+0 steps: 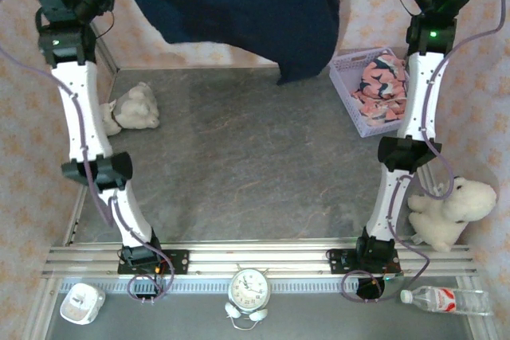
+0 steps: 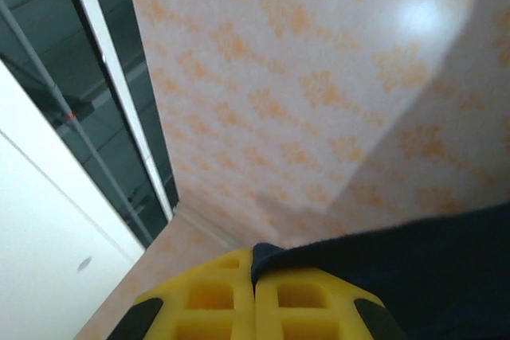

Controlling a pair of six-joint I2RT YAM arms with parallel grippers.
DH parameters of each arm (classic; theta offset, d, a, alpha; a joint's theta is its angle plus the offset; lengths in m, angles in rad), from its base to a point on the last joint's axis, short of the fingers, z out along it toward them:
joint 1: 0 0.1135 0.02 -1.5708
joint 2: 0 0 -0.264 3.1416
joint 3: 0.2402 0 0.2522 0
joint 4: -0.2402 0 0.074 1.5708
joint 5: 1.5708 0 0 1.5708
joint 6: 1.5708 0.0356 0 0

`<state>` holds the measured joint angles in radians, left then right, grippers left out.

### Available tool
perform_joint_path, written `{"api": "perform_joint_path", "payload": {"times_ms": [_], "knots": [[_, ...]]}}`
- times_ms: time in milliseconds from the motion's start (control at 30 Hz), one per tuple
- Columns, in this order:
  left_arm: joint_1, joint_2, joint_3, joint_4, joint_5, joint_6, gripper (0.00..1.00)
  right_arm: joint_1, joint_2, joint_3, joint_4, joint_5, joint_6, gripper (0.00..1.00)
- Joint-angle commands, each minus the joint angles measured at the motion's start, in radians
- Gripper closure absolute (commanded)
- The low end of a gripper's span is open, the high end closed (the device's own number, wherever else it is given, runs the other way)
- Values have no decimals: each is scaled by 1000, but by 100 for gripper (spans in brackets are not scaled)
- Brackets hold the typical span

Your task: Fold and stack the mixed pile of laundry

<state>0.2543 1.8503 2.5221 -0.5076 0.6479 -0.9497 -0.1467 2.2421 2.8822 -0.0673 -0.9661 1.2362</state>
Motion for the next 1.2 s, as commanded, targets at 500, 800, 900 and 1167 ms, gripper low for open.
{"api": "perform_joint_path", "payload": {"times_ms": [500, 800, 900, 1167], "knots": [[-64, -858, -1795, -75, -253, 43, 41, 24, -879, -1815, -813, 380, -647, 68], [-126, -662, -1625, -63, -328, 63, 11, 100, -764, -1704, -817, 552, -706, 24], [-200, -558, -1566, -25, -369, 68, 17, 164, -694, -1661, -776, 536, -706, 29], [-333, -325, -1572, 50, -454, 15, 30, 311, -466, -1627, -588, 539, -643, 38]]}}
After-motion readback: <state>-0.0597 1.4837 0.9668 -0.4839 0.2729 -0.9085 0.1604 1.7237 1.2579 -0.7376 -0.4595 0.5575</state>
